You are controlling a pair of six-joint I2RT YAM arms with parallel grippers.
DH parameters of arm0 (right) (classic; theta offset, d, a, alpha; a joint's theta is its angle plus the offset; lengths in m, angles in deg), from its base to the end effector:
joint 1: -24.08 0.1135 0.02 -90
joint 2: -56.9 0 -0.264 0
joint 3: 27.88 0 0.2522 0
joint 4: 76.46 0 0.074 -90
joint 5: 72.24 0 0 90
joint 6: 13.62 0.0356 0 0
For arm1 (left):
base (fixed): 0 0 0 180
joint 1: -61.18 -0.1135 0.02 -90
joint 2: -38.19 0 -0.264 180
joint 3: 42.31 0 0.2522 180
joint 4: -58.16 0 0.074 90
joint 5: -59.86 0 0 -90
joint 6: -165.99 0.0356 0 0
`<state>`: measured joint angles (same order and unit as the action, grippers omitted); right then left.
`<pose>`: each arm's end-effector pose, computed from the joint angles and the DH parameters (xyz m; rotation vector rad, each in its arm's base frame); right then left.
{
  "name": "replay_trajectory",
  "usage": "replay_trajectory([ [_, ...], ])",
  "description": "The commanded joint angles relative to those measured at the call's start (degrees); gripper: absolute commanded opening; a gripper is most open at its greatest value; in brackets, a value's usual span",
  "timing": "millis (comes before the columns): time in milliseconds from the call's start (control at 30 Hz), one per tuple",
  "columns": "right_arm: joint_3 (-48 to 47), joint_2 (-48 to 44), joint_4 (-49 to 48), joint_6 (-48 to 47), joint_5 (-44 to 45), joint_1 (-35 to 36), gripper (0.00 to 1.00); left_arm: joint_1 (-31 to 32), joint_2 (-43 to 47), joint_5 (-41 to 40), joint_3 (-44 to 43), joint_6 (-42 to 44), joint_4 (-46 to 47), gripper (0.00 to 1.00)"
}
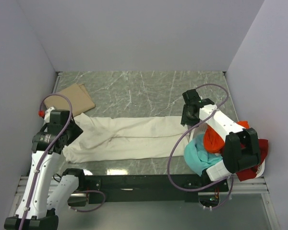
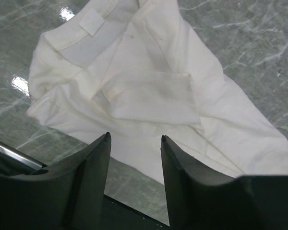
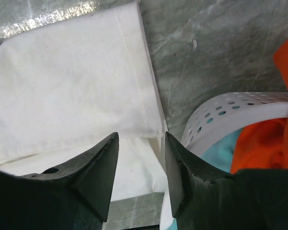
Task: Fold and stack the t-shirts
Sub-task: Fold the tshirt
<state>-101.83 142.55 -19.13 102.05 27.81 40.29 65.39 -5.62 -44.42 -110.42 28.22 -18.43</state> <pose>0.2763 0.0739 0.2238 0.2702 2.7250 -0.0438 0.1260 -0.0005 0.3142 -1.0040 2.2310 -0.0906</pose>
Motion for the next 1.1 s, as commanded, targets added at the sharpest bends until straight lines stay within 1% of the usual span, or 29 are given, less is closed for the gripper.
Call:
replay_trajectory([
  [0, -3.27, -3.03, 2.39, -0.45, 1.91, 0.23, 0.51, 0.1, -2.49, 1.98, -2.52, 0.13, 3.66, 0.52],
  [67, -4.59, -3.29, 1.96, -0.71, 1.73, 0.23, 0.51, 0.1, -4.87, 1.54, -2.6, 1.88, 8.13, 0.56],
  [133, -5.64, -2.68, 1.52, -0.8, 1.3, 0.14, 0.51, -0.08, -9.26, 0.58, -3.22, 4.16, 10.87, 0.59],
  [167, -5.91, -1.72, 0.82, -0.88, 0.86, 0.05, 0.51, -0.51, -10.84, 0.22, -3.31, 5.04, 14.19, 0.6],
  [233, -6.35, -0.84, -0.24, -1.06, 0.42, -0.04, 0.51, -1.74, -15.5, -0.31, -3.4, 7.67, 17.46, 0.61],
  [333, -7.4, 1.8, -2.35, -1.41, -0.63, -0.82, 0.51, -7.09, -20.6, 4.34, -3.4, 11.02, 23.96, 0.61],
  [367, -7.75, 3.2, -3.4, -1.76, -0.99, -1.26, 0.52, -9.89, -21.74, 5.66, -3.31, 11.73, 25.46, 0.61],
  [400, -8.02, 3.91, -3.93, -1.94, -1.6, -2.22, 0.52, -11.14, -23.76, 8.19, -3.22, 12.69, 28.26, 0.61],
  [467, -8.98, 6.01, -5.51, -2.82, -2.74, -3.02, 0.52, -14.03, -25.7, 10.49, -3.22, 13.58, 30.65, 0.61],
  [533, -10.12, 7.86, -6.22, -3.87, -3.27, -4.07, 0.52, -15.28, -28.86, 13.21, -4.1, 14.46, 32.93, 0.61],
  [567, -10.56, 9.78, -6.65, -4.14, -3.62, -4.51, 0.52, -16.15, -31.05, 13.75, -4.97, 14.63, 33.29, 0.62],
  [667, -11.27, 12.87, -7.8, -3.96, -4.94, -6.01, 0.52, -17.56, -33.52, 16.3, -6.03, 14.81, 34.96, 0.63],
  [800, -11.01, 15.42, -10.52, -3.26, -7.58, -7.07, 0.51, -18.71, -38.43, 18.5, -8.57, 15.51, 36.37, 0.66],
  [867, -12.15, 17.26, -10.09, -3.35, -7.23, -7.24, 0.49, -19.06, -41.51, 19.46, -10.77, 15.86, 35.68, 0.66],
  [1000, -12.5, 18.94, -10.96, -3.35, -7.05, -7.77, 0.47, -19.32, -44.78, 20.17, -12.8, 16.74, 36.11, 0.67],
  [1067, -12.59, 20.34, -11.31, -3.26, -7.23, -8.12, 0.43, -19.32, -46.96, 20.26, -13.94, 17.01, 36.11, 0.68],
])
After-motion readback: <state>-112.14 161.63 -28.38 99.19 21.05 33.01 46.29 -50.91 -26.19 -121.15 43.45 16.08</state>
